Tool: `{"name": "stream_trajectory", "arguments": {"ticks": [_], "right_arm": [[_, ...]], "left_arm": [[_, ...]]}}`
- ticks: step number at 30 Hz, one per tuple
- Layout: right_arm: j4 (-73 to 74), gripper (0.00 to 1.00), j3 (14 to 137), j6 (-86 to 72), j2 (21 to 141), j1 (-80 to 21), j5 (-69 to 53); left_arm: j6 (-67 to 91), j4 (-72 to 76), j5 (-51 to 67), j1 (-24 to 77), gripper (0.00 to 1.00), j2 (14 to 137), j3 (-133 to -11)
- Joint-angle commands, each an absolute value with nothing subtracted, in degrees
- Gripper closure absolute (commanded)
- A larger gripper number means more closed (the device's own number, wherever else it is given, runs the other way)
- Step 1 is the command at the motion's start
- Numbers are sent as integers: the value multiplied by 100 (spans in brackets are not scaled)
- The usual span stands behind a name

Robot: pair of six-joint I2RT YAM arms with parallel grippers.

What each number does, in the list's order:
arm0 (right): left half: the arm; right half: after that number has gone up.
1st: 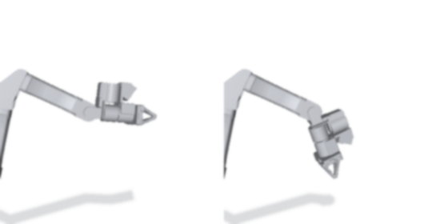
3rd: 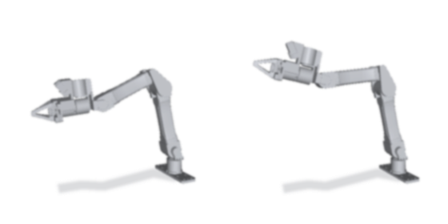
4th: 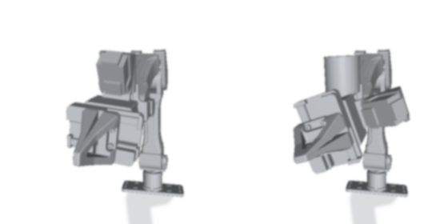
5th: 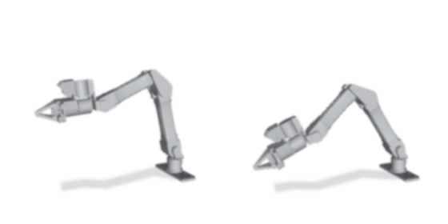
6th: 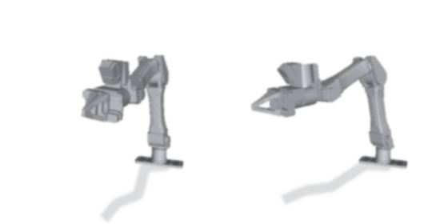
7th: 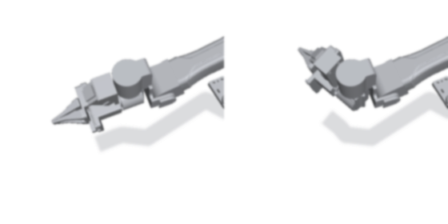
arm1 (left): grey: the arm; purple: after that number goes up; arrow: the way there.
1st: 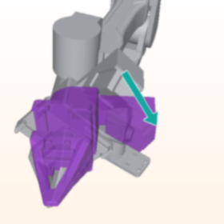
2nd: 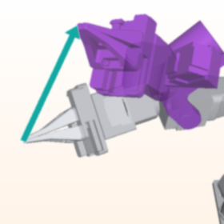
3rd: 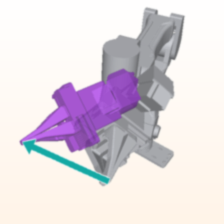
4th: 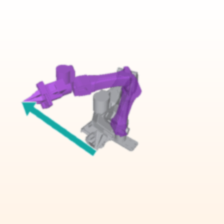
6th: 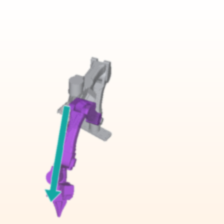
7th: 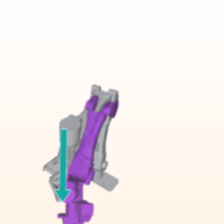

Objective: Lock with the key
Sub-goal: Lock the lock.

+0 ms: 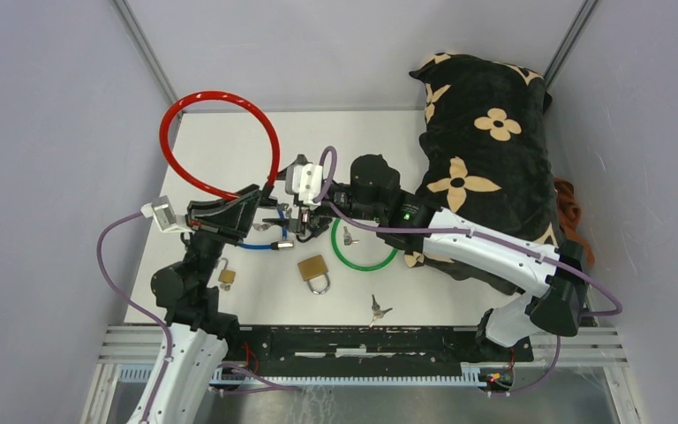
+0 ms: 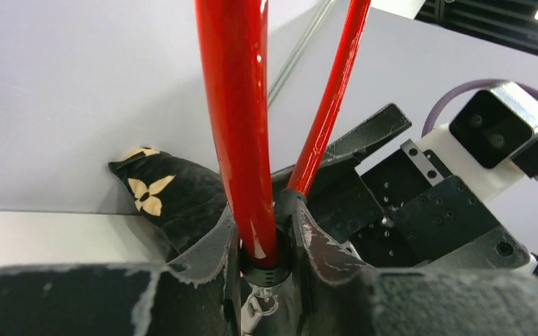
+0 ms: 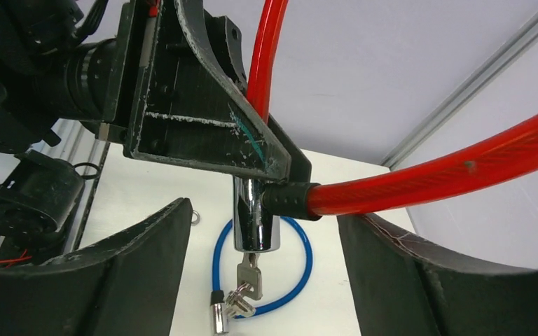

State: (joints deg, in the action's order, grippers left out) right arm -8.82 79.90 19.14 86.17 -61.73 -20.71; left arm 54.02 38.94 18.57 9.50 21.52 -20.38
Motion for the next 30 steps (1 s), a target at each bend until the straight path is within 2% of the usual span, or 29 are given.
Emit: {"name": "stream_trajectory", "arguments": {"ticks": [1,6,8,10,13,14,21,26,27,29,30], "right_arm": [[-1001,18,8516,1641,8499,-5907,-2754],[-2706,21,8335,-355,8583,-5418,-3783],[-3487,27,8251,-1151,8682,-5312,-3970],[-3897,46,8306,-1735,8850,-5273,-3910],[-3901,89,8583,-2092,9098,-5260,-3823],[-3872,100,8637,-2172,9114,-5229,-3743],[-4478,100,8404,-2721,8685,-4670,-3111],[-4393,100,8424,-2591,8634,-4650,-3336],[-4370,96,8406,-2539,8657,-4649,-3581],[-4320,63,8290,-2397,8719,-4649,-4222],[-4204,51,8233,-2294,8745,-4649,-4626]], "left_arm": [[4862,4306,2144,939,98,2068,-1999],[4692,4366,2305,925,98,2048,-1937],[4710,4357,2349,911,98,2041,-1913],[4732,4334,2372,916,98,2042,-1916],[4737,4326,2410,915,98,2039,-1925],[4731,4292,2435,914,98,2027,-1918],[4738,3669,2458,914,98,1741,-1625],[4744,3573,2384,914,98,1708,-1544],[4734,3590,2351,914,98,1717,-1572],[4737,3714,2254,915,98,1780,-1634],[4731,3835,2217,906,98,1810,-1668]]}}
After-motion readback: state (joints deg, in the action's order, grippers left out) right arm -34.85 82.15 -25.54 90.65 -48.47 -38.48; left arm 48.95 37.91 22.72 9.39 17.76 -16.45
